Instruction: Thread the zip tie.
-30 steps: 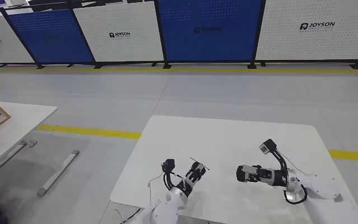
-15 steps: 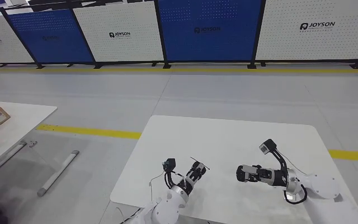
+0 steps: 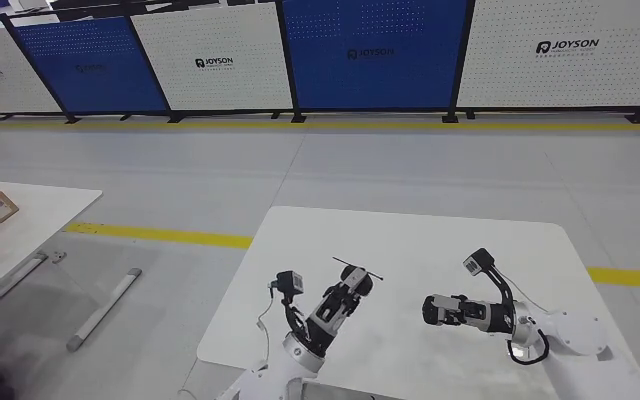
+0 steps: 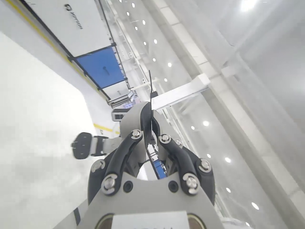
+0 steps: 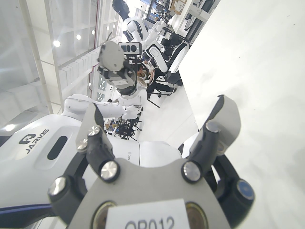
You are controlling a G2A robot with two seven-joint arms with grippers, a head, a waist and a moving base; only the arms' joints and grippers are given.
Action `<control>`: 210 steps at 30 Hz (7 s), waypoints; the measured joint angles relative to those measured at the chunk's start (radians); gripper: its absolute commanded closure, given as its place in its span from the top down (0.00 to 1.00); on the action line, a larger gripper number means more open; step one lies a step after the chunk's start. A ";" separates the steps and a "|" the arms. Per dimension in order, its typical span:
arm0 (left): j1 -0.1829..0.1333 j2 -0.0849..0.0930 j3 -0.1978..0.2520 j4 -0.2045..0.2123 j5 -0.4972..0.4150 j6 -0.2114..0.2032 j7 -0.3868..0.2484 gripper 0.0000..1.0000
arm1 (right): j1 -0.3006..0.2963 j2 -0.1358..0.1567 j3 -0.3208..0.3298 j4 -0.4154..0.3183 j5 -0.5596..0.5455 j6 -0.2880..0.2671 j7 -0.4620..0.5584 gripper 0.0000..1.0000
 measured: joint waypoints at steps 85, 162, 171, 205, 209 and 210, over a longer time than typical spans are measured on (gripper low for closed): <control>-0.181 -0.045 0.146 0.425 0.099 0.091 0.105 0.00 | -0.041 0.287 0.281 -0.184 -0.360 0.290 0.110 1.00; -0.181 -0.045 0.146 0.425 0.099 0.091 0.105 0.00 | 0.198 0.357 -0.148 -0.122 -0.834 0.680 0.121 0.30; -0.181 -0.045 0.146 0.425 0.099 0.091 0.105 0.00 | 0.232 0.337 -0.206 -0.087 -0.859 0.680 0.121 0.23; -0.181 -0.045 0.146 0.425 0.099 0.091 0.105 0.00 | 0.383 0.240 -0.405 0.099 -0.911 0.680 0.121 0.00; -0.181 -0.045 0.146 0.425 0.099 0.091 0.105 0.00 | 0.391 0.236 -0.414 0.106 -0.914 0.680 0.121 0.00; -0.181 -0.045 0.146 0.425 0.099 0.091 0.105 0.00 | 0.392 0.235 -0.414 0.106 -0.914 0.680 0.121 0.00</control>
